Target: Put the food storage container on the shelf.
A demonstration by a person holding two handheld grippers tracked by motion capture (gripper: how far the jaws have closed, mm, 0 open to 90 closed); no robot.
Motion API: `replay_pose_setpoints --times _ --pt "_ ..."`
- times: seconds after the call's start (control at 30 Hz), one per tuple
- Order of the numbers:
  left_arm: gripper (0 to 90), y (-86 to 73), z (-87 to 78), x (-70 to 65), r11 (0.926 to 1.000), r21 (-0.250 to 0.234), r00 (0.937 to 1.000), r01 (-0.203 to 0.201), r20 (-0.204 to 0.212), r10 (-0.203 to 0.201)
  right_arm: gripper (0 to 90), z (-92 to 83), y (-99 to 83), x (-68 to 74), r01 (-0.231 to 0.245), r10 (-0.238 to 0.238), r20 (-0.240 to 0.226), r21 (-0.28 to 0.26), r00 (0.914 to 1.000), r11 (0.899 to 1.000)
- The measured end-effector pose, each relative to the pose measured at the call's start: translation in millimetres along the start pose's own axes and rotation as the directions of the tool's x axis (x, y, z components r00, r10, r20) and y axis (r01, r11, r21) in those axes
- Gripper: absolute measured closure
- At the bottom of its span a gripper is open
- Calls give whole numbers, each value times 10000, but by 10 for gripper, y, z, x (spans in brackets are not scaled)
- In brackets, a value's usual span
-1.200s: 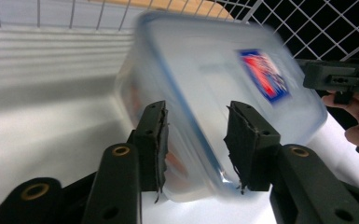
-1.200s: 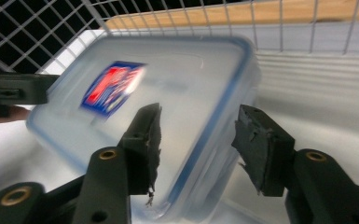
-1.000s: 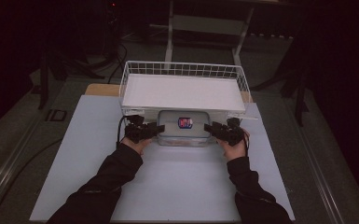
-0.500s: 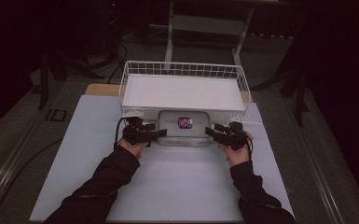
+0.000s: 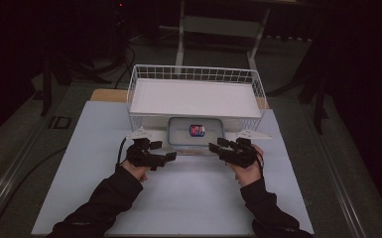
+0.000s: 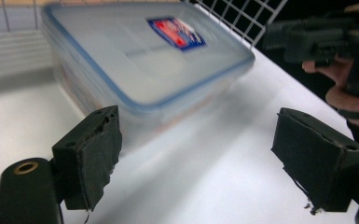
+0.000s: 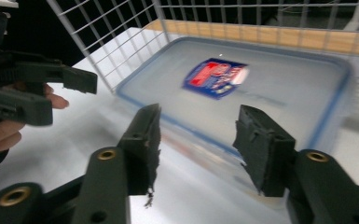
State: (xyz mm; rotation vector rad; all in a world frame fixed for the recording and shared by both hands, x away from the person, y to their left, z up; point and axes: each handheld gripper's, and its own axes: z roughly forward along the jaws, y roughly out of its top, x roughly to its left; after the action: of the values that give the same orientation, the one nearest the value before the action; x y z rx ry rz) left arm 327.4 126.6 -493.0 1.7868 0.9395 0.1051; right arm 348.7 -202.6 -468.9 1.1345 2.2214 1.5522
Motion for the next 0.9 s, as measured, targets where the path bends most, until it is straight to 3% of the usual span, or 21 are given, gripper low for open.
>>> replay_pose_setpoints --times 0.07,0.17,0.23,0.27,0.3,0.33,0.4,0.57,0.9 --pt "124 -46 -27 -42 9997 63 9998 -217 4 217 542 25 -13 39 35 -34 -72 116 10000 9999" --pt "24 -86 -61 -81 9990 70 9991 -434 -37 434 563 72 -42 69 17 -5 -324 362 9995 9993" --pt "15 -157 -117 -135 9950 -214 9941 -978 -485 967 636 141 -99 120 188 -161 -416 651 9990 9977" --pt "9 -157 -117 -135 9950 -214 9941 -978 -485 967 636 141 -99 120 188 -161 -416 651 9990 9977" --pt "9 -192 -144 -147 9933 -315 9917 -1115 -686 1092 685 165 -116 134 277 -241 -482 768 9985 9967" --pt "0 -201 -154 -150 9937 -318 9919 -1075 -710 1051 788 208 -145 156 283 -227 -591 943 9980 9951" --pt "0 -212 -175 -162 9932 -397 9916 -1092 -744 1061 898 252 -164 172 317 -235 -701 1192 9973 9924" --pt "0 -235 -173 -177 9911 -381 9886 -1272 -863 1235 899 376 -191 198 394 -311 -513 1689 9982 9848" --pt "0 -259 -146 -159 9889 -447 9869 -1414 -845 1373 899 584 -165 110 244 -243 -24 1726 9997 9847"
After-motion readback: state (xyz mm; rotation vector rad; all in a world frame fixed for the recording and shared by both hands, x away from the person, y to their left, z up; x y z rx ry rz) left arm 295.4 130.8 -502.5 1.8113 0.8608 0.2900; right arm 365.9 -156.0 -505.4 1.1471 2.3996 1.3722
